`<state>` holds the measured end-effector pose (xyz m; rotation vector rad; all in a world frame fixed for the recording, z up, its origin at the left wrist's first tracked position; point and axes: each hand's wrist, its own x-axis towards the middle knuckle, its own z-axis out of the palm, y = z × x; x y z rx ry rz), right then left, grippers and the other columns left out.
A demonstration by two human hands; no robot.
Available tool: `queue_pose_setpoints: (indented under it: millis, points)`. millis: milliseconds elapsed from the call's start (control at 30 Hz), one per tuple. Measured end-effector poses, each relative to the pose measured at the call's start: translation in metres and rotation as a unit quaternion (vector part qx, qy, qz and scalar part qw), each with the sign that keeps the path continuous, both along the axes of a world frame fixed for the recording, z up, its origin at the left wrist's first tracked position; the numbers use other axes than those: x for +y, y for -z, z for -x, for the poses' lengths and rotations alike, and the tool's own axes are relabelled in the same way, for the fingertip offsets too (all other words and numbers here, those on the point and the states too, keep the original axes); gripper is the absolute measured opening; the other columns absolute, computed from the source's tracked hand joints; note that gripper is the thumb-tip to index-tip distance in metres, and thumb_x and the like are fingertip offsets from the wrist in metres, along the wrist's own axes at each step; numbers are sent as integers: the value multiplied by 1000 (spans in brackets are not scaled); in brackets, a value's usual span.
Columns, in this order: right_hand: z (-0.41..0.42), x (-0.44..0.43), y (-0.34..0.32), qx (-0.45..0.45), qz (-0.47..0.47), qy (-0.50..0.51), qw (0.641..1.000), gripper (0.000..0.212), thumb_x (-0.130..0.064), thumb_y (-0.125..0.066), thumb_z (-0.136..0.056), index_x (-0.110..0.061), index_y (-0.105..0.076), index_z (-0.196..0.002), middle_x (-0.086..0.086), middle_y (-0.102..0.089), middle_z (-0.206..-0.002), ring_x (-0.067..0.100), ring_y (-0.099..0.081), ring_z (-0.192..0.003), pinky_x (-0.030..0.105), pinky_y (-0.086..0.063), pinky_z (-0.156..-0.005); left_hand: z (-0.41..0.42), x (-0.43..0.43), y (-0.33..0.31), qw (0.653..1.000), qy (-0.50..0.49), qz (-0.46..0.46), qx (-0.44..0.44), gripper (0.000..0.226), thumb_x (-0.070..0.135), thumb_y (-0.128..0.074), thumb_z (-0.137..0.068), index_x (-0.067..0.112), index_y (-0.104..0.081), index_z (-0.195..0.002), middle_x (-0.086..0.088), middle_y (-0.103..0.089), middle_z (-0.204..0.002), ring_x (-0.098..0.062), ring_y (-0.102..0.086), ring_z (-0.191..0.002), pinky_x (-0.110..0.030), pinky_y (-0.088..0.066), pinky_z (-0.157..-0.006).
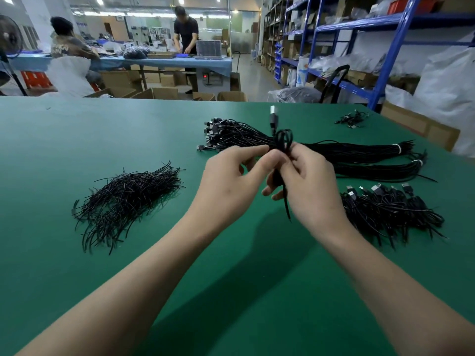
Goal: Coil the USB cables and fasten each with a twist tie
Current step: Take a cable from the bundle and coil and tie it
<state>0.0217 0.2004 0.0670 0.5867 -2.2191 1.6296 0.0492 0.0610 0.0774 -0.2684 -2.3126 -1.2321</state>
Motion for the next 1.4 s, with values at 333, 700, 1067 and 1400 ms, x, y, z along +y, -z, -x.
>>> queue_pose_setpoints:
  millis: [333,700,1067,1400]
  points:
    - [-7,-5,-4,31,-183,6,983,31,-20,-47,-100,-18,-56,-70,-4,-58,-56,9,-50,-48,31,-40,-51,7,3,22,969,91,-226,-29,34,37,-65,-96,7,-71,-80,-26,-63,-75,-19,-49,-66,-33,-36,-63]
    - [-9,-7,-9,2,-265,3,964,29,-20,-41,-103,-13,-56,-78,2,-62,-67,21,-55,-59,41,-44,-58,15,6,38,977,46,-208,30,33,36,-62,-99,12,-70,-78,-4,-65,-63,-33,-59,-65,-44,-49,-61]
    - [-2,-7,0,-150,-206,-116,960,25,-20,-38,-108,-19,-53,-87,-3,-51,-72,11,-40,-55,35,-36,-59,18,5,45,955,50,-293,-5,37,27,-66,-98,-2,-67,-75,-3,-54,-60,-10,-46,-56,-19,-38,-54]
    - [6,10,-1,-350,85,-344,867,37,-47,-49,-96,-12,-60,-95,0,-55,-64,11,-43,-49,22,-42,-47,20,-10,30,925,165,-330,-84,27,46,-65,-87,21,-75,-84,3,-47,-58,-12,-40,-59,-27,-36,-67]
